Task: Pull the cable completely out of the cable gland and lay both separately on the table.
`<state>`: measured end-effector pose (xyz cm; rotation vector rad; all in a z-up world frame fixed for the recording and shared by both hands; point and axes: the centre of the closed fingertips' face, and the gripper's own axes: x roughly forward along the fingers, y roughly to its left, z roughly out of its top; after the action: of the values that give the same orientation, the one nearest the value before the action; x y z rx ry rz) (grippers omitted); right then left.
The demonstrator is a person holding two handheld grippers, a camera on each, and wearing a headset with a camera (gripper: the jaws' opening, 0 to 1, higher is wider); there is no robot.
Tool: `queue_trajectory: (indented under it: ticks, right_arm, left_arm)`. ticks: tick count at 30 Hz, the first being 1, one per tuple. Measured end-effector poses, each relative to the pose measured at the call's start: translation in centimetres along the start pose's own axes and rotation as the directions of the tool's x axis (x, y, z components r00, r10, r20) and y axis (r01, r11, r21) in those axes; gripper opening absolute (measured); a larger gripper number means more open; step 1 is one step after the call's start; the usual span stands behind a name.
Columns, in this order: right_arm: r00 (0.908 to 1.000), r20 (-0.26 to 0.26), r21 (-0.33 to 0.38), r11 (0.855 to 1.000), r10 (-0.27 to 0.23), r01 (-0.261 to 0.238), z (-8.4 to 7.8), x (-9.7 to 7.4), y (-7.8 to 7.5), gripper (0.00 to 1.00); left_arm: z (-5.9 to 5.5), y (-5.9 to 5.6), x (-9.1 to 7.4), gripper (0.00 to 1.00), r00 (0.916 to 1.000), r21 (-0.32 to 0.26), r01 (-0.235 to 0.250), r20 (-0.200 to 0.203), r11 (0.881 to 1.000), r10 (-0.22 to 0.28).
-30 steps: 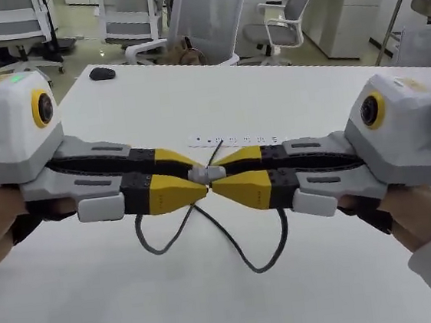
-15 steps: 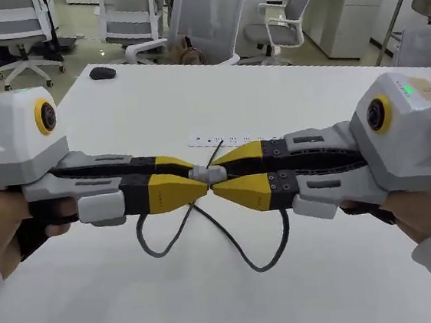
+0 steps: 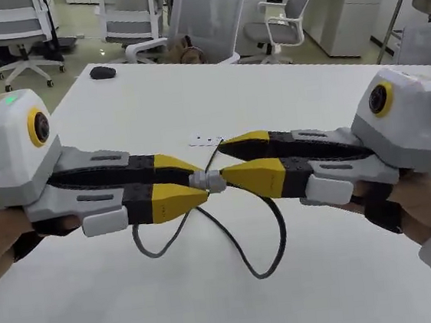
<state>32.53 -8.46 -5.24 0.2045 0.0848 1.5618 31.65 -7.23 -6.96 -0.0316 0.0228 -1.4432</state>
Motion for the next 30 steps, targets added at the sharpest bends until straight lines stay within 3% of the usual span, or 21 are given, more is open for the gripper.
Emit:
queue_trajectory:
  ticks: [3, 10, 28, 29, 30]
  right_arm:
    - [0.9998, -0.014, 0.114, 0.993, 0.015, -0.014, -0.7, 0.0, 0.4, 0.24]
    - [0.9994, -0.025, 0.128, 0.992, 0.025, -0.022, -1.2, 0.4, 0.7, 0.12]
    - [0.9963, -0.069, 0.135, 0.990, 0.051, -0.041, -1.1, 0.7, 0.8, 0.12]
    - [0.9959, -0.076, 0.129, 0.991, 0.050, -0.040, -1.2, 0.7, 0.8, 0.12]
    - [0.9934, -0.103, 0.080, 0.996, 0.049, -0.041, -1.5, 0.7, 0.8, 0.12]
  left_arm:
    - [0.1, 0.0, 0.2, 0.16, 1.0000, 0.042, -0.003, -0.006, 0.999, 0.003]
    - [0.3, 0.2, 0.5, 0.16, 0.9999, 0.084, -0.008, -0.009, 0.996, 0.009]
    - [0.6, 0.3, 0.7, 0.16, 1.0000, 0.094, -0.007, -0.004, 0.996, 0.007]
    - [0.5, 0.3, 0.7, 0.16, 0.9999, 0.096, -0.009, -0.010, 0.995, 0.010]
    - [0.4, 0.3, 0.7, 0.16, 0.9998, 0.093, -0.005, -0.019, 0.996, 0.007]
